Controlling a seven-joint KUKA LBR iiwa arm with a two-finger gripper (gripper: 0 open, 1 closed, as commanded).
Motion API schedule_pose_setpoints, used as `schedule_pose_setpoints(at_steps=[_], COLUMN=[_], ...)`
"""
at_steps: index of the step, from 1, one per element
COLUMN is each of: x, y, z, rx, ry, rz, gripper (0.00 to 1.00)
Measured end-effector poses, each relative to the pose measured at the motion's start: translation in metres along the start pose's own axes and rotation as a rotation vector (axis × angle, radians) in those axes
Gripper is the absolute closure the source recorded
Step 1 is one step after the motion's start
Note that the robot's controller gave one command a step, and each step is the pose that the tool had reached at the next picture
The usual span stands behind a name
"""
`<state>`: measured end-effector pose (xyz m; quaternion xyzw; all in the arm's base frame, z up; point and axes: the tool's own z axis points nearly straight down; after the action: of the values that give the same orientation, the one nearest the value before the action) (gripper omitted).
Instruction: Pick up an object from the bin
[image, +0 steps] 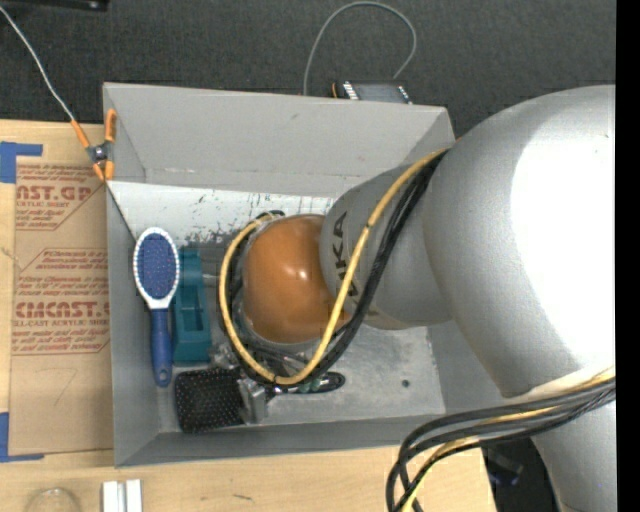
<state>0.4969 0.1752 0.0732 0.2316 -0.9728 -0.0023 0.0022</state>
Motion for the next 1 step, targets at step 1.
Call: schedule_pose_setpoints(at_steps=[1], x=[-0.0022], y=[0.0064], z=[-0.0003], rx=[0.008], ry=[0.006], rz=[-0.006], gripper=[1.00])
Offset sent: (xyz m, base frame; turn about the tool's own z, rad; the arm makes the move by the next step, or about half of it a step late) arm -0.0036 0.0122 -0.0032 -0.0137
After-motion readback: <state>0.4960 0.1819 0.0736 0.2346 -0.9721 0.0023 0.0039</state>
